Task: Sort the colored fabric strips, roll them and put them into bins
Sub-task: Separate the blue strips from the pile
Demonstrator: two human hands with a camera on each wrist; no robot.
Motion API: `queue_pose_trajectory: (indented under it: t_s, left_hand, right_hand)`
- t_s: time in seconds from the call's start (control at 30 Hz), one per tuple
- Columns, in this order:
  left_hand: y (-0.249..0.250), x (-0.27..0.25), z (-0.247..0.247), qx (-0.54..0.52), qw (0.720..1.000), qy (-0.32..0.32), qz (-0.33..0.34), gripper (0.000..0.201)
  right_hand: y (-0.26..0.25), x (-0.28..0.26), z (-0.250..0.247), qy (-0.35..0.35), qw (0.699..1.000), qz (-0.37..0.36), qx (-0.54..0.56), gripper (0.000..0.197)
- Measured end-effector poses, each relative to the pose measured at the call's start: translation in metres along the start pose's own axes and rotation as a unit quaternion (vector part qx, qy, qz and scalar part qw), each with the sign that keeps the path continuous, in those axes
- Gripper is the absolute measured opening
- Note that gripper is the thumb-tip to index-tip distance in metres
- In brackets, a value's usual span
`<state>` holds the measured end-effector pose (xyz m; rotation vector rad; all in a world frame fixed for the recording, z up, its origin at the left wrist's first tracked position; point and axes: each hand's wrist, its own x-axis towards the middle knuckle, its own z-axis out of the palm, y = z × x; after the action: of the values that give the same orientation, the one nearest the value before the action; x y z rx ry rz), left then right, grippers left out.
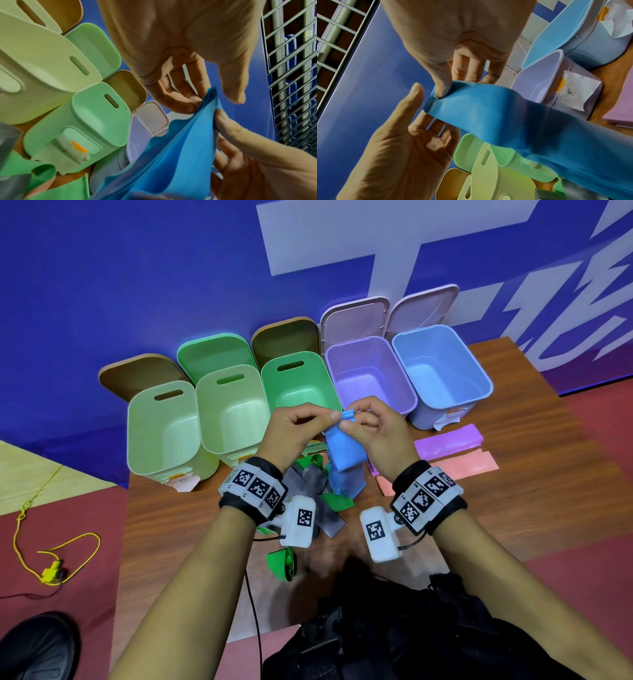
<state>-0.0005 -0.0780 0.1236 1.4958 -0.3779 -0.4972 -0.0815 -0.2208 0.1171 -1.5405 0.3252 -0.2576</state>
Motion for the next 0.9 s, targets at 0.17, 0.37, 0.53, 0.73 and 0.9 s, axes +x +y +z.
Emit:
queue_pose_trajectory:
  t_s: [0.17, 0.37, 0.53, 0.73, 0.9]
  left_hand:
    - [-0.005, 0.003, -0.002, 0.034, 0.999, -0.008, 0.024, 0.019]
    - [-0.008, 0.005, -0.001, 0.038, 0.999, 0.0, 0.031, 0.021]
    - [-0.007, 0.007, -0.002, 0.03, 0.999, -0.005, 0.038, 0.018]
    - [-0.01, 0.01, 0.0, 0.001, 0.999, -0.017, 0.032, 0.007]
    - [-0.031, -0.003, 0.005, -0.005, 0.994, -0.098, -0.046, 0.028]
  right_hand:
    - [0.004, 0.002, -0.003, 0.009, 0.999, -0.019, -0.04, 0.015]
    - [0.007, 0.005, -0.007, 0.043, 0.992, -0.049, -0.105, 0.018]
    - [0.003, 0.008, -0.009, 0.025, 0.989, -0.057, -0.135, 0.018]
    - [-0.003, 0.005, -0.006, -0.023, 0.996, -0.062, -0.063, 0.025]
    - [-0.007, 0.008, -0.008, 0.0, 0.995, -0.082, -0.054, 0.027]
